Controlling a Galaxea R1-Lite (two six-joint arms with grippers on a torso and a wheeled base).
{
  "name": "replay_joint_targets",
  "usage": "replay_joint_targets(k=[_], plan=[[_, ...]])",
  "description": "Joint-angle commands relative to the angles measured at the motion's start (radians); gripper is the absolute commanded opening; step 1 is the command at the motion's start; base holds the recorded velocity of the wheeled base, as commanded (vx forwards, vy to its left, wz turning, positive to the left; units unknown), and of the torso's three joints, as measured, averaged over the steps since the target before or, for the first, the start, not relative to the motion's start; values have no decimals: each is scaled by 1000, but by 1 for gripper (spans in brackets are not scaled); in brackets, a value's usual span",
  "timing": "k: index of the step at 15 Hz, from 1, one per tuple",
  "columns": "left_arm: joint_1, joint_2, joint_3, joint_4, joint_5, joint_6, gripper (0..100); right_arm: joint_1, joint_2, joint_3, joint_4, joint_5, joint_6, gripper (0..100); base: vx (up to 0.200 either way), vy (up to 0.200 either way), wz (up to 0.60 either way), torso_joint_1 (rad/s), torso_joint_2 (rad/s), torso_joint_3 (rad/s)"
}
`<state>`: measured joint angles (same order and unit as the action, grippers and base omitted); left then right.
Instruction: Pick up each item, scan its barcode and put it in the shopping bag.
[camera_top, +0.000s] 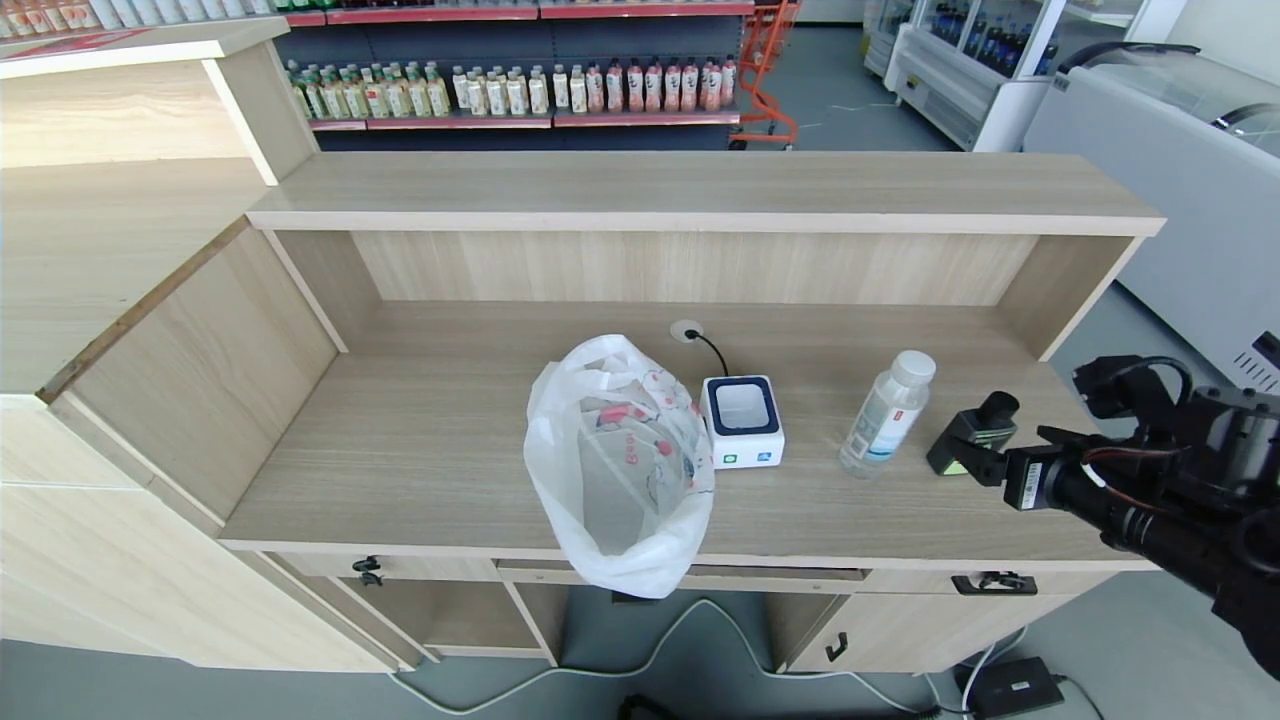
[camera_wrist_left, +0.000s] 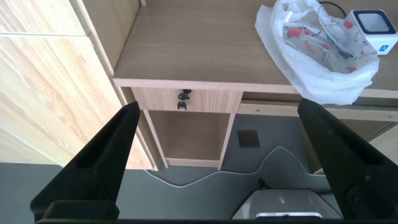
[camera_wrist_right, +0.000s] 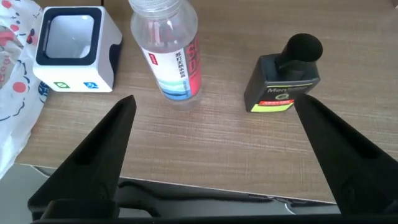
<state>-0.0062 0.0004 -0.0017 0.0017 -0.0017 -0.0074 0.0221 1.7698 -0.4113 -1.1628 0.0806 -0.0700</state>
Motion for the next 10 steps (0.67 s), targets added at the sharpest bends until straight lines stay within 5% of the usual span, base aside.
replay_joint_targets(k=[1,10], plan=[[0,0,0,0,0,0,100,-1,171,-58,-86,-5,-1,100,0,0,0,0,0,0],[0,0,0,0,0,0,100,64,290,-166,-155,-5,62,100,0,0,0,0,0,0]])
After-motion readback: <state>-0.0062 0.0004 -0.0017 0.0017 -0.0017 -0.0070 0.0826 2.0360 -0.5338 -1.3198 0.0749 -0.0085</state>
